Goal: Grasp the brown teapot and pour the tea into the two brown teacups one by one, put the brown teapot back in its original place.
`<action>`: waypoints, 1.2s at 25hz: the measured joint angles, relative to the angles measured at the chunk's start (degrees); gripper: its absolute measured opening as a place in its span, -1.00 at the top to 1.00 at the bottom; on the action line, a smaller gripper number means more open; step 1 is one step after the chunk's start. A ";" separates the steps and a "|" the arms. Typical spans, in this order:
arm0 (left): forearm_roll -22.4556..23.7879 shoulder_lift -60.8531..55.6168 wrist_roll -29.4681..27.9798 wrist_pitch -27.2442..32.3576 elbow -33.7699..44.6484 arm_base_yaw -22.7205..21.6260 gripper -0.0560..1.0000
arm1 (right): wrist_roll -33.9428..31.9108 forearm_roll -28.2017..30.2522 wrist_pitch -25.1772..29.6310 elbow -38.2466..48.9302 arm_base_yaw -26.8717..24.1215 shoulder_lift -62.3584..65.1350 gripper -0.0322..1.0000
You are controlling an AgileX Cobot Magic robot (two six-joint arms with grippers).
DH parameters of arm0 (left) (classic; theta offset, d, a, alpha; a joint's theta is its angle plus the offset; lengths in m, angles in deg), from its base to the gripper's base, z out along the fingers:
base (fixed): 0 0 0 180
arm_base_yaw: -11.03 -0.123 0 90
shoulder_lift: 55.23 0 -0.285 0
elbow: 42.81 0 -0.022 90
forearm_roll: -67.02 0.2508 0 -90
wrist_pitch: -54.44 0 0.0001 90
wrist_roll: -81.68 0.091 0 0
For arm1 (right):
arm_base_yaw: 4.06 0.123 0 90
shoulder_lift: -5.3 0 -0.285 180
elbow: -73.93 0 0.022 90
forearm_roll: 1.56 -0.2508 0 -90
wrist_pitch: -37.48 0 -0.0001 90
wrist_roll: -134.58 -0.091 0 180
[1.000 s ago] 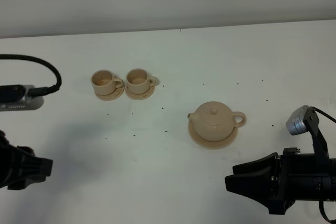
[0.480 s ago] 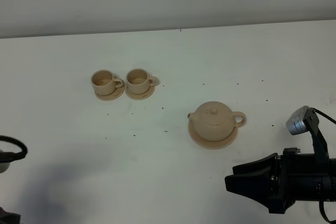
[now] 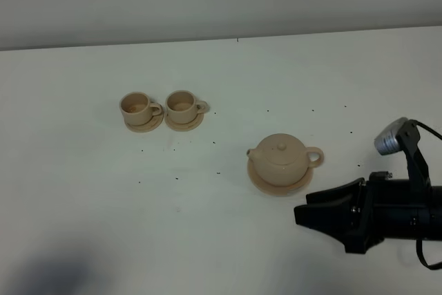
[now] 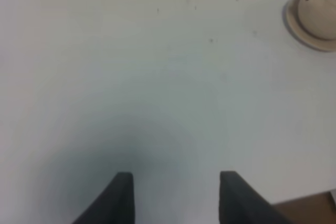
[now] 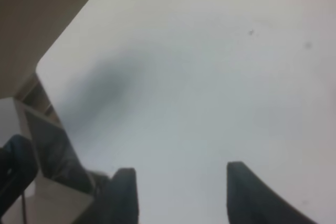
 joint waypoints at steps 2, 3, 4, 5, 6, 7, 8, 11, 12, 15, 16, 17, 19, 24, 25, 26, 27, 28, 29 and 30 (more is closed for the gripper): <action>0.20 -3.28 0.00 0.24 0.13 0.00 0.15 | -1.22 0.12 -1.93 -2.40 0.00 -0.05 0.17; 0.25 -4.57 0.00 0.24 0.13 0.00 0.15 | -1.92 0.32 -3.06 -3.48 0.00 -0.07 0.17; 0.25 -5.44 0.00 0.24 0.13 0.00 0.15 | -2.73 0.57 -3.90 -4.83 0.00 -0.11 0.17; 0.25 -6.19 0.00 0.24 0.13 0.00 0.15 | -3.57 1.23 -5.13 -6.24 0.00 -0.11 0.17; 0.25 -6.58 0.00 0.26 0.13 0.00 0.15 | -4.79 2.19 -6.37 -7.68 0.00 -0.13 0.17; 0.33 -6.63 0.00 0.26 0.13 0.00 0.15 | -6.24 3.47 -7.69 -8.93 0.00 -0.18 0.17; 0.72 -6.63 0.00 0.26 0.13 0.00 0.15 | -7.72 4.87 -8.83 -10.46 0.00 -0.23 0.17; 3.10 -6.63 -1.34 0.26 0.13 0.00 0.15 | -14.69 11.27 -12.89 -14.93 0.00 -0.25 0.17; 3.73 -6.63 -2.22 0.26 0.13 0.00 0.15 | -17.10 14.30 -14.05 -16.54 0.00 -0.25 0.17; 5.96 -6.63 -4.60 0.26 0.13 0.00 0.15 | -25.95 24.51 -16.06 -20.98 0.00 -0.25 0.17; 6.33 -6.63 -5.06 0.26 0.13 0.00 0.15 | -29.15 28.36 -16.29 -22.47 0.00 -0.25 0.17; 7.07 -6.63 -5.88 0.26 0.13 0.00 0.16 | -32.19 32.10 -16.43 -23.95 0.00 -0.25 0.17; 8.79 -6.63 -8.04 0.39 0.13 0.00 0.18 | -36.83 38.77 -16.24 -26.67 0.00 -0.25 0.17; 9.65 -6.63 -9.01 0.58 0.13 0.00 0.23 | -49.04 51.73 -13.22 -33.34 0.00 -0.25 0.17; 9.39 -6.63 -8.64 0.58 0.13 0.00 0.24 | -51.10 54.00 -12.29 -34.33 0.00 -0.25 0.17; 8.92 -6.63 -7.69 0.58 0.13 0.00 0.24 | -52.29 55.73 -11.41 -35.47 0.00 -0.25 0.17; 8.13 -6.63 -6.85 0.58 0.13 0.00 0.24 | -53.46 57.60 -10.17 -36.51 0.00 -0.25 0.17; 7.23 -6.63 -6.14 0.58 0.13 0.00 0.25 | -54.13 59.30 -8.85 -37.48 0.00 -0.25 0.17; 6.56 -6.63 -5.79 0.58 0.13 0.00 0.25 | -54.56 60.56 -7.87 -38.26 0.21 -0.25 0.17; 6.27 -6.63 -5.61 0.58 0.13 0.00 0.25 | -54.77 62.18 -7.08 -39.10 0.71 -0.25 0.17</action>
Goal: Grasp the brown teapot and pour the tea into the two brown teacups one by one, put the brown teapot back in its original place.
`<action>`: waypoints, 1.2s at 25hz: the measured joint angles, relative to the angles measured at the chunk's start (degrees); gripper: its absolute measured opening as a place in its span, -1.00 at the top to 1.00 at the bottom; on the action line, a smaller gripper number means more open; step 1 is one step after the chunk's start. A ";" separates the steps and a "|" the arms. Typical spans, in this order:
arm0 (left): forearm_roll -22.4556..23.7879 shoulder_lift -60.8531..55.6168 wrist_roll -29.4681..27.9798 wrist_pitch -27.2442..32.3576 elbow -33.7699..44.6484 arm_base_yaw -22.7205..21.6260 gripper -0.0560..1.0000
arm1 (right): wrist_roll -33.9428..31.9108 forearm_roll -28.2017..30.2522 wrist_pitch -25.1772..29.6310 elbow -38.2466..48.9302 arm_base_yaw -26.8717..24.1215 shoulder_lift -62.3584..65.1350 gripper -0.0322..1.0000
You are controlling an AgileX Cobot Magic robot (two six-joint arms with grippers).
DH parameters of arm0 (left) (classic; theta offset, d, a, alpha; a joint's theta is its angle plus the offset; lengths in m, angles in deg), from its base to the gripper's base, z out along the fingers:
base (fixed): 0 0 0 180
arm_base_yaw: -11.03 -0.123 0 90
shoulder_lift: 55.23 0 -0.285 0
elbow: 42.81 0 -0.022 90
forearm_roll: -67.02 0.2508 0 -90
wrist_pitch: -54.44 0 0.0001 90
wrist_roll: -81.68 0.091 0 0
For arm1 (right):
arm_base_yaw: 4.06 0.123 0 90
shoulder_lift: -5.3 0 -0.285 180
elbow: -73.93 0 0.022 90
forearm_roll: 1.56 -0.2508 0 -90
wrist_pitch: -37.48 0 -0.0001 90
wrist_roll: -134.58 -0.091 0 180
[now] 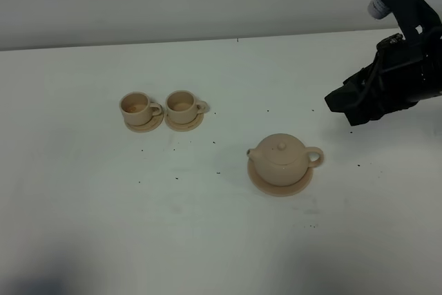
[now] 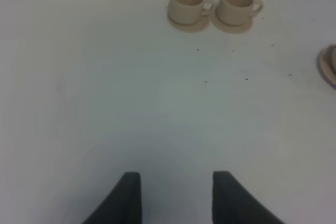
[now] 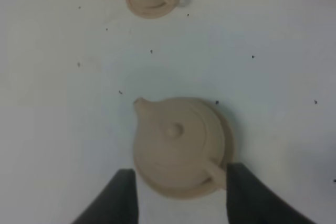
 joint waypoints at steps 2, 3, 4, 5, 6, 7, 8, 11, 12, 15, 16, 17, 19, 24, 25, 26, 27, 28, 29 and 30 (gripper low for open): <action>-0.55 0.00 0.31 0.00 0.00 0.00 0.25 | -0.21 3.23 0.43 -1.42 1.74 0.00 0.17; -0.70 0.00 0.43 0.00 0.00 0.00 0.25 | -0.30 4.79 0.43 -2.11 2.76 0.00 0.17; -0.76 0.00 0.48 0.00 0.00 0.00 0.24 | -0.43 6.67 0.33 -2.79 4.08 0.00 0.17; -0.76 0.00 0.48 0.00 0.00 0.00 0.24 | -0.77 8.46 0.02 -3.40 5.44 -0.11 0.17; -0.76 0.00 0.50 0.00 0.00 0.00 0.23 | -1.30 9.98 -0.23 -3.89 6.57 -0.31 0.17; -0.76 0.00 0.50 0.00 0.00 0.00 0.22 | -1.81 11.61 -0.76 -4.34 7.90 -0.69 0.17; -0.76 0.00 0.50 0.00 0.00 0.00 0.20 | -2.52 13.00 -1.81 -4.50 9.15 -1.13 0.17; -0.76 0.00 0.32 0.00 0.00 0.00 0.16 | -4.09 16.40 -4.21 -4.49 12.53 -3.31 0.17; -0.70 0.00 0.19 0.00 0.00 0.00 0.16 | -4.71 17.70 -4.57 -4.49 13.64 -4.25 0.17; -0.24 0.00 -0.35 0.00 0.00 0.00 0.15 | -6.21 20.92 -4.80 -4.49 16.28 -6.65 0.17; -0.24 0.00 -0.35 0.00 0.00 0.00 0.15 | -6.68 21.78 -4.93 -4.49 16.98 -7.25 0.17; -0.36 0.00 -0.27 0.00 0.00 0.00 0.15 | -6.98 22.20 -5.06 -4.49 17.47 -7.68 0.17; -0.81 0.00 0.34 0.00 0.00 0.00 0.15 | -7.15 22.76 -5.49 -4.49 18.02 -8.02 0.17; -1.88 0.00 2.36 0.00 0.00 0.00 0.15 | -7.15 24.84 -5.44 -4.49 18.08 -8.21 0.17; -1.88 0.00 2.50 0.00 0.00 0.00 0.15 | -7.15 25.90 -5.20 -4.49 18.08 -8.34 0.17; -1.88 0.00 2.65 0.00 0.00 0.00 0.15 | -7.15 26.79 -5.07 -4.49 18.08 -8.40 0.17; -1.88 0.00 2.71 0.00 0.00 0.00 0.15 | -7.15 27.63 -4.96 -4.49 18.08 -8.45 0.17; -1.88 0.00 2.76 0.00 0.00 -0.16 0.15 | -7.15 28.25 -4.96 -4.49 18.08 -8.53 0.17; -1.95 0.00 2.81 0.00 0.00 -0.51 0.15 | -7.15 29.07 -4.92 -4.49 18.08 -8.62 0.17; -1.95 0.00 2.81 0.00 0.00 -1.24 0.15 | -7.15 29.77 -4.92 -4.49 18.08 -8.67 0.17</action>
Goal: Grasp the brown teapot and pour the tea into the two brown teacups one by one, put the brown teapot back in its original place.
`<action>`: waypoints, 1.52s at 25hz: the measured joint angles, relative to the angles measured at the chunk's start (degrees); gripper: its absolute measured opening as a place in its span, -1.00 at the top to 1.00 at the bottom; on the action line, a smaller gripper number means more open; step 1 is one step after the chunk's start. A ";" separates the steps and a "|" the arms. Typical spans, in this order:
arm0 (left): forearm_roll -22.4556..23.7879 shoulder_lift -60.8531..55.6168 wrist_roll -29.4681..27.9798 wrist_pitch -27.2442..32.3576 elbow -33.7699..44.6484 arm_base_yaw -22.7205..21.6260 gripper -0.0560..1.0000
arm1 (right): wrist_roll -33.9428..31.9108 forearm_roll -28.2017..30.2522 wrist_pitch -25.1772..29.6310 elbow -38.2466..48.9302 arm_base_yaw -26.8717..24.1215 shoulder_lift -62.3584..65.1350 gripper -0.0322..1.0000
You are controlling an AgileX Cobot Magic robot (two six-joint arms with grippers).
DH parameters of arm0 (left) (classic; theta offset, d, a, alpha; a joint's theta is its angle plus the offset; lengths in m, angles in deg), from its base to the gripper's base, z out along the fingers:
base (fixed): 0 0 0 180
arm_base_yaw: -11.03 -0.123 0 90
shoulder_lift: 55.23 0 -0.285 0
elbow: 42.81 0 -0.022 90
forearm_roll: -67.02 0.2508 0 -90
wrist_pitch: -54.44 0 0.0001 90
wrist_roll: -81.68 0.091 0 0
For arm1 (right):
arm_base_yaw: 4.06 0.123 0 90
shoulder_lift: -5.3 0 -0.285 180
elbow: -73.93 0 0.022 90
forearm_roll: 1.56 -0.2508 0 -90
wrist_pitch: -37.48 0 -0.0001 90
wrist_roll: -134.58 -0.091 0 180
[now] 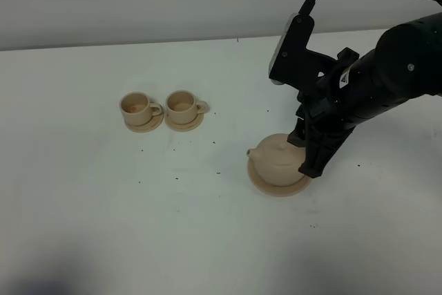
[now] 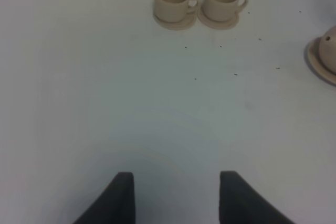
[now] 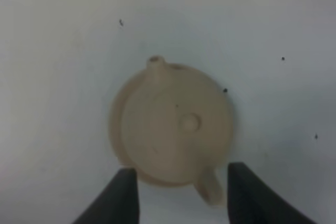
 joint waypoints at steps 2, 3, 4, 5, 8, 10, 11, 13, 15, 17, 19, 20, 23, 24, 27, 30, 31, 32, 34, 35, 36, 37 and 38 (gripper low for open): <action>-0.06 0.00 0.00 0.00 0.00 -2.06 0.15 | -0.04 1.28 -0.06 0.00 0.00 -0.08 0.17; -0.06 0.00 0.00 0.00 0.00 -3.56 0.15 | -0.04 1.96 -0.42 0.00 0.00 -0.08 0.17; -0.06 0.00 0.00 0.00 0.00 -5.10 0.15 | -0.04 2.69 -0.84 0.00 0.00 -0.08 0.17; -0.06 0.00 0.00 0.00 0.00 -6.47 0.15 | -0.04 3.06 -1.12 0.00 0.00 -0.08 0.17; -0.06 0.00 0.00 0.00 0.00 -9.49 0.14 | 0.24 3.64 -2.15 0.00 0.00 -0.08 0.17; -0.06 0.00 0.07 0.00 0.00 -10.63 0.14 | 1.21 3.65 -2.55 0.00 0.00 -0.08 0.17; -0.06 0.00 0.07 0.00 0.00 -10.91 0.14 | 1.75 3.70 -2.59 0.00 0.00 -0.08 0.17; 0.00 0.00 0.07 0.00 0.00 -11.04 0.14 | 2.13 3.71 -2.59 0.00 0.00 -0.08 0.17; 0.00 0.00 0.01 -0.05 0.00 -11.08 0.14 | 1.89 3.71 -2.59 0.00 0.00 -0.08 0.17; 0.00 0.00 0.01 -0.05 0.00 -11.08 0.14 | 1.48 3.71 -2.54 0.00 0.00 -0.08 0.17; 0.00 0.00 0.01 -0.05 0.00 -11.08 0.14 | 1.48 3.71 -2.09 0.00 0.00 -0.08 0.17; 0.05 0.00 0.01 -0.05 0.00 -11.16 0.14 | 1.42 3.71 -1.69 0.00 0.00 -0.08 0.17; 0.05 0.00 0.01 -0.05 0.00 -11.23 0.14 | 1.02 3.71 -0.42 0.00 0.00 -0.50 0.17; 0.05 0.00 0.01 -0.05 0.00 -11.23 0.14 | 1.02 3.71 -0.05 0.00 0.00 -0.97 0.17; 0.05 0.00 0.01 -0.05 0.00 -11.23 0.14 | 0.38 3.71 0.37 0.00 0.00 -3.30 0.17; 0.05 0.00 0.01 -0.05 0.00 -11.23 0.14 | 0.32 5.75 0.51 0.00 0.00 -6.48 0.17; 0.05 0.00 0.01 -0.05 0.00 -11.23 0.14 | 0.02 7.45 1.11 -0.33 0.00 -7.51 0.17; 0.05 0.00 0.01 -0.05 0.00 -11.23 0.14 | -0.56 9.39 2.00 -0.87 0.00 -8.39 0.17; 0.05 0.00 0.01 -0.05 0.00 -11.23 0.14 | -2.15 12.54 3.80 -2.60 0.00 -9.52 0.17; 0.05 0.00 0.01 -0.05 0.00 -11.23 0.14 | -2.98 13.72 4.52 -3.86 0.00 -9.99 0.17; 0.05 0.00 0.01 -0.05 0.00 -11.23 0.14 | -3.33 14.50 4.96 -5.12 0.00 -10.27 0.17; 0.05 0.00 0.01 -0.05 0.00 -11.23 0.14 | -3.39 14.76 5.10 -6.13 -0.06 -10.49 0.17; 0.05 0.00 0.01 -0.05 0.00 -11.23 0.14 | -3.28 14.83 5.15 -7.25 -0.06 -10.89 0.17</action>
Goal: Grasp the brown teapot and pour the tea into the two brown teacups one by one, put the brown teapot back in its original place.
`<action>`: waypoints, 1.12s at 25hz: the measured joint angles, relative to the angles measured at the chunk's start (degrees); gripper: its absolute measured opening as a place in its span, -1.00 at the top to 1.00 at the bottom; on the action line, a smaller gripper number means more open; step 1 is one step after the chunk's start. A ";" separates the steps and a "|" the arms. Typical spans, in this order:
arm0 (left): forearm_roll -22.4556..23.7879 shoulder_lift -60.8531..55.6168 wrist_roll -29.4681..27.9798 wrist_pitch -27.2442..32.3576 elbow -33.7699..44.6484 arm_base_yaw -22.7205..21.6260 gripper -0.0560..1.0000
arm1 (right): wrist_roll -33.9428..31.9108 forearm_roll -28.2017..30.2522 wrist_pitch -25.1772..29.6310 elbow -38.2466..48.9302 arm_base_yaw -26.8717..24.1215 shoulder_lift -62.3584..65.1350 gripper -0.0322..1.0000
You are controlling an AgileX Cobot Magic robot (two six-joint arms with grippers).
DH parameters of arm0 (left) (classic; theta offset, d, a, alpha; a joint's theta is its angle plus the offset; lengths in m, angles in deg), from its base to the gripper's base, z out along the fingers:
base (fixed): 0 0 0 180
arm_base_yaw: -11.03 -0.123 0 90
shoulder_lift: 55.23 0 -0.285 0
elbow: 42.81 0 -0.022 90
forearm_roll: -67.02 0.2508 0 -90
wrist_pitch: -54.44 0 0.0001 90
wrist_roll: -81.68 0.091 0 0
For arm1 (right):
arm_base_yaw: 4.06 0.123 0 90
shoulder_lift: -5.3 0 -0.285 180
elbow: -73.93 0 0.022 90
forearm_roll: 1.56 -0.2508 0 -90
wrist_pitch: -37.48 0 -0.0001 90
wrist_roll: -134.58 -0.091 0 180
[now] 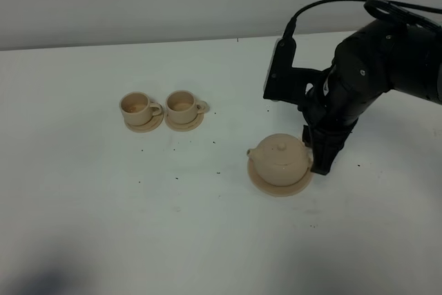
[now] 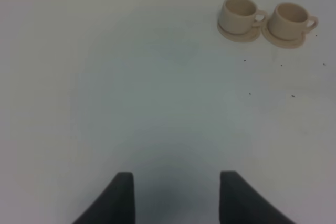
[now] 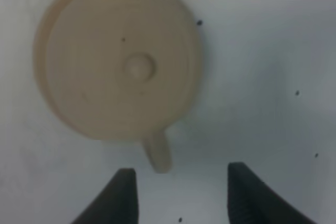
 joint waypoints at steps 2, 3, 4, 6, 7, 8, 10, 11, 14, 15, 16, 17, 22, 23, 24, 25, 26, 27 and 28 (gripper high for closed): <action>0.00 0.00 0.00 0.00 0.00 0.00 0.14 | 1.12 -0.06 0.08 -1.65 -0.06 -1.02 0.17; 0.00 0.00 0.00 0.00 0.00 0.00 0.14 | 1.92 -0.20 0.36 -2.34 -0.19 -1.82 0.17; 0.00 0.00 0.00 0.00 0.00 0.00 0.14 | 2.82 -0.47 0.85 -2.87 -0.49 -2.72 0.17; 0.00 0.00 0.00 0.00 0.00 0.00 0.14 | 4.49 -0.65 2.33 -3.52 -0.96 -4.45 0.17; 0.00 0.00 0.00 0.00 0.00 0.00 0.14 | 4.88 -0.79 3.24 -3.63 -1.18 -5.19 0.17; 0.00 0.00 0.00 0.00 0.00 0.00 0.14 | 5.15 -0.79 4.05 -3.60 -1.38 -5.70 0.17; 0.00 0.00 0.00 0.00 0.00 0.00 0.14 | 6.13 -0.96 5.09 -3.65 -1.57 -6.14 0.17; 0.00 0.00 0.00 0.00 0.00 0.00 0.14 | 6.76 -1.35 5.44 -3.65 -1.57 -6.14 0.17; 0.00 0.00 0.00 0.00 0.00 0.00 0.14 | 8.86 -2.18 5.38 -3.97 -1.57 -6.19 0.17; 0.00 0.00 0.00 0.00 0.00 0.00 0.14 | 9.36 -2.25 5.10 -3.97 -1.57 -6.19 0.17; 0.04 0.00 0.00 0.00 0.00 0.00 0.14 | 9.65 -2.29 4.94 -3.97 -1.57 -6.19 0.17; 0.04 0.00 0.00 0.00 0.00 0.00 0.14 | 9.71 -2.29 4.89 -3.97 -1.57 -6.25 0.17; 0.04 0.00 0.05 0.00 0.00 -0.02 0.14 | 9.77 -2.52 4.89 -3.97 -1.57 -7.88 0.17; 0.04 0.00 0.05 0.00 0.00 -0.02 0.14 | 9.77 -2.59 4.89 -3.97 -1.57 -8.28 0.17; 0.04 0.00 0.05 0.00 0.00 -0.02 0.14 | 9.92 -2.59 4.89 -4.03 -1.57 -8.49 0.17; 0.04 0.00 0.05 0.00 0.00 -0.02 0.14 | 9.95 -2.65 4.89 -4.10 -1.57 -8.77 0.17; 0.04 0.00 0.05 0.00 0.00 -0.02 0.14 | 10.29 -2.65 4.89 -4.16 -1.57 -8.91 0.17; 0.04 0.00 0.05 0.00 0.00 -0.02 0.14 | 10.48 -2.71 4.88 -4.16 -1.57 -8.92 0.17; 0.04 0.00 0.05 0.00 0.00 -0.02 0.14 | 10.77 -2.81 4.83 -4.21 -1.57 -8.92 0.17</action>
